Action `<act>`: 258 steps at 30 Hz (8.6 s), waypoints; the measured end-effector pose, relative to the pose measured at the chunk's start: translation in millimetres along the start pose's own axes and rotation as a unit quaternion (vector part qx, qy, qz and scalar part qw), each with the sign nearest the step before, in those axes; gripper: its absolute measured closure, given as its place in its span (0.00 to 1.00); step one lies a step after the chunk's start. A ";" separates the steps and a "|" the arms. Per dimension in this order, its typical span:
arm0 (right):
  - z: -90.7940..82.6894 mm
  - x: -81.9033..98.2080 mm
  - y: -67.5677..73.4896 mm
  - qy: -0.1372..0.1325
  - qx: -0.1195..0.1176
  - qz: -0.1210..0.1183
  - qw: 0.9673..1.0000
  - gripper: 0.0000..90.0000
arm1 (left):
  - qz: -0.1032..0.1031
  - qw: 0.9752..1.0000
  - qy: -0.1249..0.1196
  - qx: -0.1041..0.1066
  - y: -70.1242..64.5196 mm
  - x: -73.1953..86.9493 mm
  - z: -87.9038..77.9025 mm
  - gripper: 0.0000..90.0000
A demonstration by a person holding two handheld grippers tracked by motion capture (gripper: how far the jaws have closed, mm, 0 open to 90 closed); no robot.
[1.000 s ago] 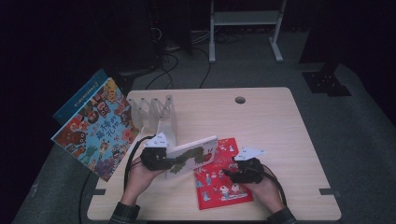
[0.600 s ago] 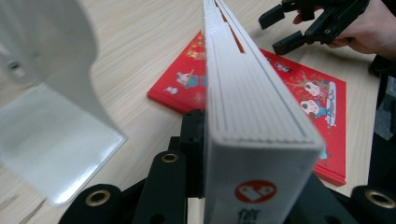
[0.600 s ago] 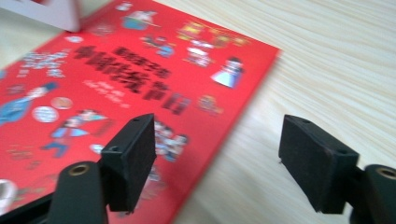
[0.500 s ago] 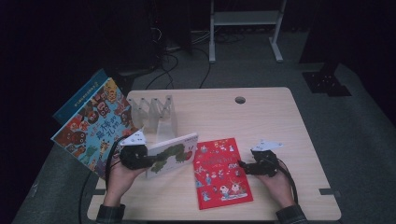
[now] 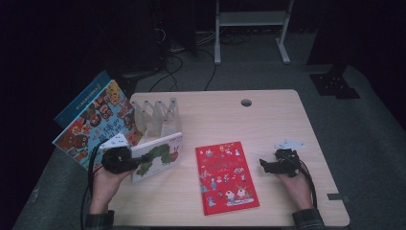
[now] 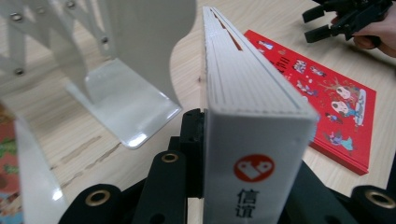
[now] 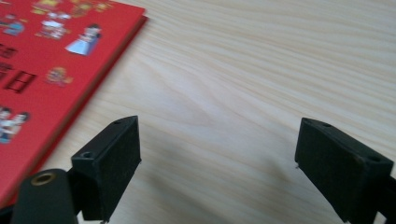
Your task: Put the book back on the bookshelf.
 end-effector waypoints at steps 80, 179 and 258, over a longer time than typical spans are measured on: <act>8.5 12.4 -12.8 0.010 0.025 0.021 0.999 0.02 | -0.026 0.994 -0.046 -0.101 63.7 -7.7 59.4 0.83; -8.2 -13.7 11.8 0.026 -0.059 0.032 0.997 0.56 | 0.041 0.997 0.055 -0.027 4.3 16.8 71.0 0.09; 16.9 -60.8 54.2 0.212 -0.267 0.044 0.939 0.76 | 0.072 0.993 0.092 0.032 -41.6 31.8 90.9 0.08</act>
Point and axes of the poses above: each handheld gripper's, and its own axes: z roughly forward along the jaws, x roughly out of its underside, y roughly to its left, the point moved 1 cm from there along z, roughly forward along the jaws, and after that the axes turned 11 degrees about x, right-handed, at the moved point
